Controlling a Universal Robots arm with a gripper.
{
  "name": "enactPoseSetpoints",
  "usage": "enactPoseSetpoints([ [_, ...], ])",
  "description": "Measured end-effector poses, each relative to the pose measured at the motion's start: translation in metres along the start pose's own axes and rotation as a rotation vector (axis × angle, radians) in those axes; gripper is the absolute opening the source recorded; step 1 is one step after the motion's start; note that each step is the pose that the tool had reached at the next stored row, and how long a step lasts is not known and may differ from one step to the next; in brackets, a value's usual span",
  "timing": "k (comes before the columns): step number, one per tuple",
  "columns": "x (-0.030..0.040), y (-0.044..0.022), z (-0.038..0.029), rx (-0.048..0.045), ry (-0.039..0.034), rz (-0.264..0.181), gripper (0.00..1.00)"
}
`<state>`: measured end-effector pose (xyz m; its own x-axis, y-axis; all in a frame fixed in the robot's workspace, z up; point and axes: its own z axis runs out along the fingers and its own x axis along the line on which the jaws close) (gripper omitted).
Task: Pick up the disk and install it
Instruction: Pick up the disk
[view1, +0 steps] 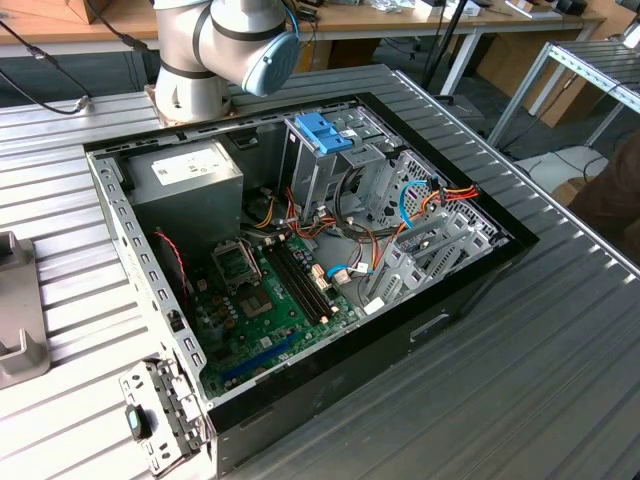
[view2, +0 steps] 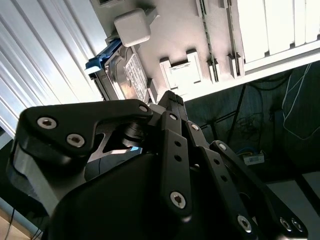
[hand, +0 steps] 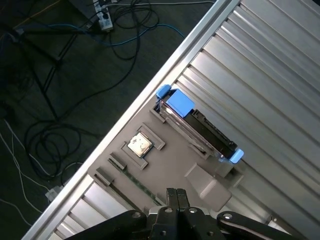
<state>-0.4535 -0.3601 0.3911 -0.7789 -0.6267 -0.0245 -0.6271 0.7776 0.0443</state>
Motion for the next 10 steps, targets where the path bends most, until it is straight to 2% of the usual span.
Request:
enactPoseSetpoints([
  [10,0.0,0.0,0.0,-0.0009,0.0018,-0.038,0.1],
])
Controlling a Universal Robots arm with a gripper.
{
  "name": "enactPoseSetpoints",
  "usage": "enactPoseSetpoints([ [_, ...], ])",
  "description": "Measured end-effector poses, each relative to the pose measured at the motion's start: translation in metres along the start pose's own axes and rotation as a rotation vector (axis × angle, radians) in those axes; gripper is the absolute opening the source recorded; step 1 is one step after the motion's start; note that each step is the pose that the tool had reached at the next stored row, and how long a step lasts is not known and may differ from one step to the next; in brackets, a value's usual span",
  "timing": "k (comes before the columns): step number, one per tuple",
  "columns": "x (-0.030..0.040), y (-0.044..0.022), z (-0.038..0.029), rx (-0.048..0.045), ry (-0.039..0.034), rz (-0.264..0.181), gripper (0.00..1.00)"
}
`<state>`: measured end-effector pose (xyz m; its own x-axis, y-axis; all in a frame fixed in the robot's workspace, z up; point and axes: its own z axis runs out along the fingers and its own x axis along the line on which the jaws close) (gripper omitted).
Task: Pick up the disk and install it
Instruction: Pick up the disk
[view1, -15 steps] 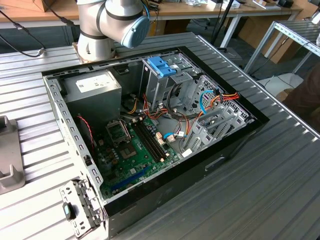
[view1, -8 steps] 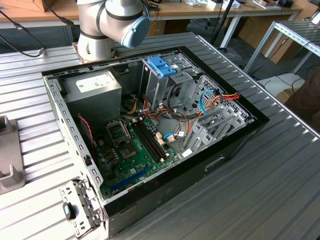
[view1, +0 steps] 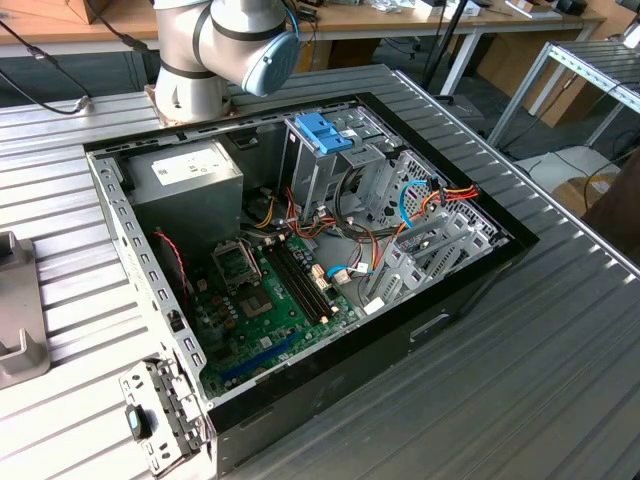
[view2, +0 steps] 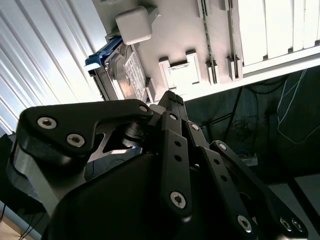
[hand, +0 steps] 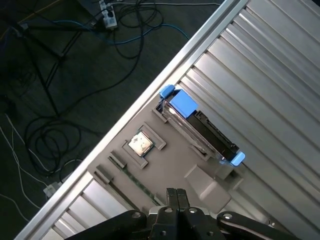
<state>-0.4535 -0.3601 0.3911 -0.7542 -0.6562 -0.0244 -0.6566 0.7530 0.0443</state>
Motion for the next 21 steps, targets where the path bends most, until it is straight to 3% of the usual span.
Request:
enactPoseSetpoints([
  [21,0.0,0.0,0.0,-0.0019,0.0033,-0.076,0.1],
])
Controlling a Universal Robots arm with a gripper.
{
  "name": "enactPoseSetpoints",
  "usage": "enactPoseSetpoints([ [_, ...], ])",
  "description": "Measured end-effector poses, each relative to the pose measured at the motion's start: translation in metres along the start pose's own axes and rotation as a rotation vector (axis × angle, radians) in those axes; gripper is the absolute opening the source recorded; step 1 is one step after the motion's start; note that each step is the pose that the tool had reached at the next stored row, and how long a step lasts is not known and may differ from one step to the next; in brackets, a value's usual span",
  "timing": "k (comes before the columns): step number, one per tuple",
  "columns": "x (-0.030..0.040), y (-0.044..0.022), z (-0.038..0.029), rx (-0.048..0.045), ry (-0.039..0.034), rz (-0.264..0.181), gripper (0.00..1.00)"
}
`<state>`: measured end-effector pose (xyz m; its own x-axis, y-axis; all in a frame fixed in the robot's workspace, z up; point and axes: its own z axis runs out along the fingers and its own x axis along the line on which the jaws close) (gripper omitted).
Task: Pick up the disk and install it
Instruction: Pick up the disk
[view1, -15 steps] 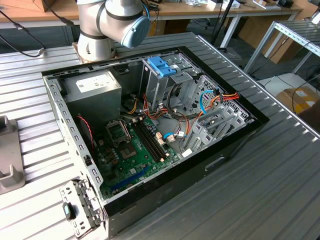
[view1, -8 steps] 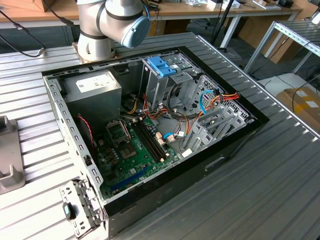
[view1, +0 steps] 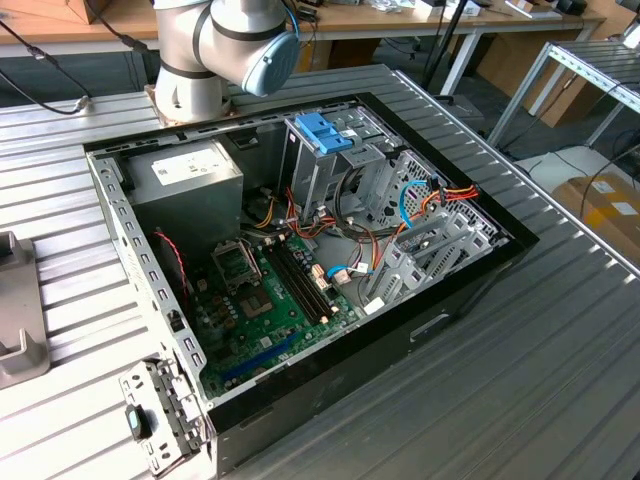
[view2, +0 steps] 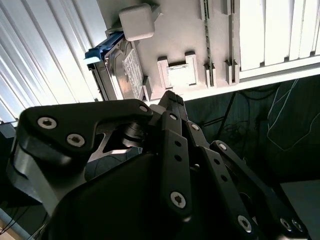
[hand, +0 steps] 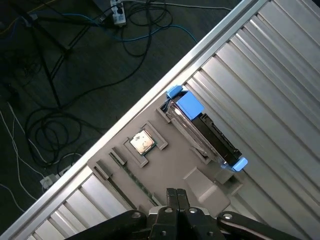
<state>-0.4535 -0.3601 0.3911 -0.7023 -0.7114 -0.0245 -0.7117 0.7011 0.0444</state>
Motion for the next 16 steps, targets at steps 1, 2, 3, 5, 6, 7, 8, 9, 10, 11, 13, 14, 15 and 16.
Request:
enactPoseSetpoints([
  [1,0.0,0.0,0.0,0.0,0.0001,-0.002,0.1],
  [2,0.0,0.0,0.0,-0.0001,0.0003,-0.007,0.1],
  [3,0.0,0.0,0.0,-0.0002,0.0004,-0.009,0.1],
  [5,0.0,0.0,0.0,-0.0003,0.0007,-0.016,0.1],
  [6,0.0,0.0,0.0,-0.0004,0.0009,-0.02,0.1],
  [7,0.0,0.0,0.0,-0.0005,0.0011,-0.022,0.1],
  [8,0.0,0.0,0.0,-0.0006,0.0011,-0.025,0.1],
  [9,0.0,0.0,0.0,-0.0007,0.0013,-0.027,0.1],
  [10,0.0,0.0,0.0,-0.0007,0.0014,-0.03,0.1],
  [11,0.0,0.0,0.0,-0.0016,0.0029,-0.064,0.1],
  [13,0.0,0.0,0.0,-0.0031,0.0057,-0.128,0.1],
  [14,0.0,0.0,0.0,-0.0031,0.0059,-0.132,0.1],
  [15,0.0,0.0,0.0,-0.0032,0.0059,-0.134,0.1],
  [16,0.0,0.0,0.0,-0.0033,0.0061,-0.137,0.1],
])
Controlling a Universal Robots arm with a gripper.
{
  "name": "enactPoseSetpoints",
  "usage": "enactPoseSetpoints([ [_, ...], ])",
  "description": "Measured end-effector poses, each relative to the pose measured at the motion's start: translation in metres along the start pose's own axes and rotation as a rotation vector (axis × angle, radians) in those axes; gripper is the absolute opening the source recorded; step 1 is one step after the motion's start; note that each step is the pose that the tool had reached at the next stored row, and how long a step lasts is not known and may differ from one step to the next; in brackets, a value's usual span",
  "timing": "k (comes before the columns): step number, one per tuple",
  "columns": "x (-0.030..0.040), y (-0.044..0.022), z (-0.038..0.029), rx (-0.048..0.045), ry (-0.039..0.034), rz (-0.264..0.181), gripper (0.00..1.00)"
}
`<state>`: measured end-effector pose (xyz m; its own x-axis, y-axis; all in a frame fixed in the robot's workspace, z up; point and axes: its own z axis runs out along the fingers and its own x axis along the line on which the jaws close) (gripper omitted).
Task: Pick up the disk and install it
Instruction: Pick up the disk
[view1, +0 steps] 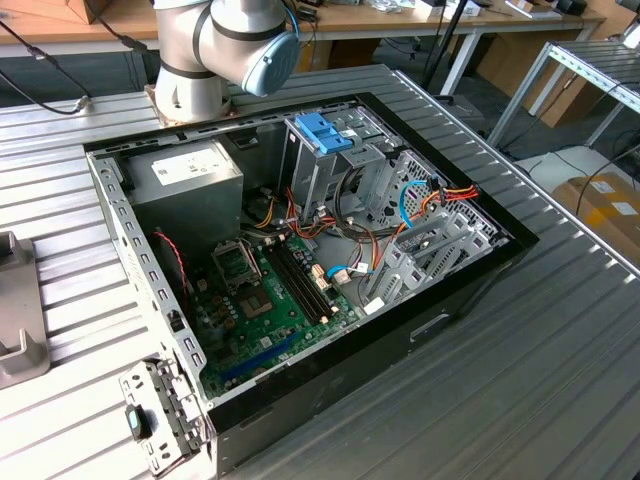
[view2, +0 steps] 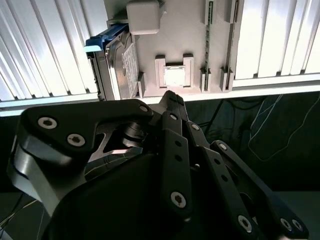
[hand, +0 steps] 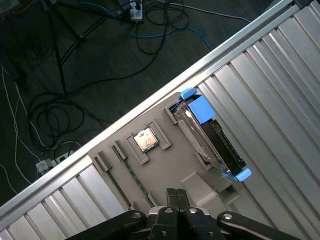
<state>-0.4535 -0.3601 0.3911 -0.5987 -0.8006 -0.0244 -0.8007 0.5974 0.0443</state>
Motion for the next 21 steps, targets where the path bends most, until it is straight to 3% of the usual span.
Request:
enactPoseSetpoints([
  [11,0.0,0.0,0.0,-0.0008,0.0014,-0.032,0.1],
  [21,0.0,0.0,0.0,-0.0022,0.004,-0.091,0.1],
])
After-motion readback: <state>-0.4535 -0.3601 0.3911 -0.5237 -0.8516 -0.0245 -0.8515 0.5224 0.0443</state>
